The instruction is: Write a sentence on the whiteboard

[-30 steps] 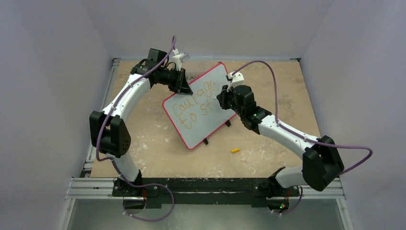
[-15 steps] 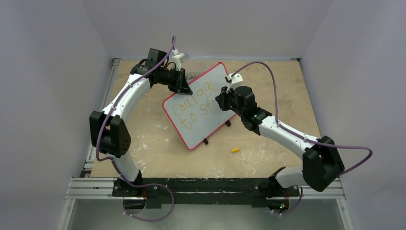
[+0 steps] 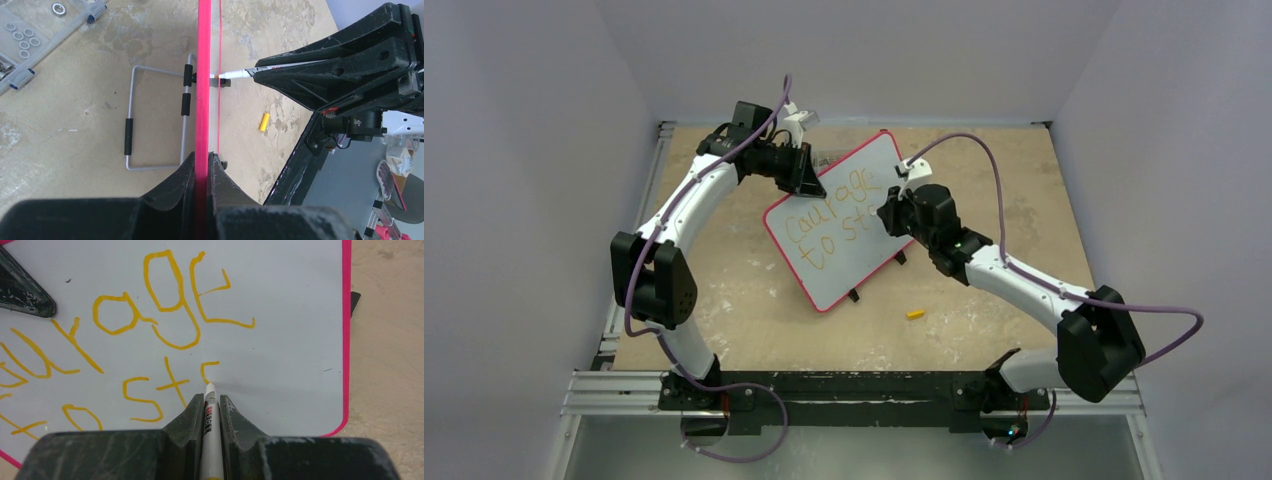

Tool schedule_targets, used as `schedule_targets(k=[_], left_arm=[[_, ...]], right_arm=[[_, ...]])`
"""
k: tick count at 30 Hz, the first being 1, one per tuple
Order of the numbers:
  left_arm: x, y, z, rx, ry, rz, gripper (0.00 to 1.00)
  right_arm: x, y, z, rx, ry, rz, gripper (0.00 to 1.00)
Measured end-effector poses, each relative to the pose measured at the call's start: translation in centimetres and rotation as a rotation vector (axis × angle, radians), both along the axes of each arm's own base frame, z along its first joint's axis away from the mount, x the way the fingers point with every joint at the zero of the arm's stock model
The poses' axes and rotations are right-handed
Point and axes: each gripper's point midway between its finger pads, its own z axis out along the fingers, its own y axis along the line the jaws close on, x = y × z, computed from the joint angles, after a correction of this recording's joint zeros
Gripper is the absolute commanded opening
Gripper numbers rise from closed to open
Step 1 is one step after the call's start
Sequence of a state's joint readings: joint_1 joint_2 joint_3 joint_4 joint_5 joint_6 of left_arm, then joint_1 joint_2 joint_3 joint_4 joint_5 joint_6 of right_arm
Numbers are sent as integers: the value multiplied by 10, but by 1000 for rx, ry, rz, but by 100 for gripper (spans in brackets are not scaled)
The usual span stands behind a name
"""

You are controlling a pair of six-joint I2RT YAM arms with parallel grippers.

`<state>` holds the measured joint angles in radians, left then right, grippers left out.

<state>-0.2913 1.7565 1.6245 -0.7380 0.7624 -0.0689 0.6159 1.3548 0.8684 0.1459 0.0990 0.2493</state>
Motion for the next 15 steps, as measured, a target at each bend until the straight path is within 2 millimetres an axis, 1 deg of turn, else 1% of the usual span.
schedule_targets(k=[7,10,15], left_arm=[[0,0,0,0,-1,-1,0],[0,0,1,0,-1,-1,0],[-1,-1,1,0,-3,-2,0]], right_arm=[[1,-7,-5,-26,12,-34,0],[5,-6,-2,-31,9,-40,0],[11,-4,9,-29,-8,-43,0]])
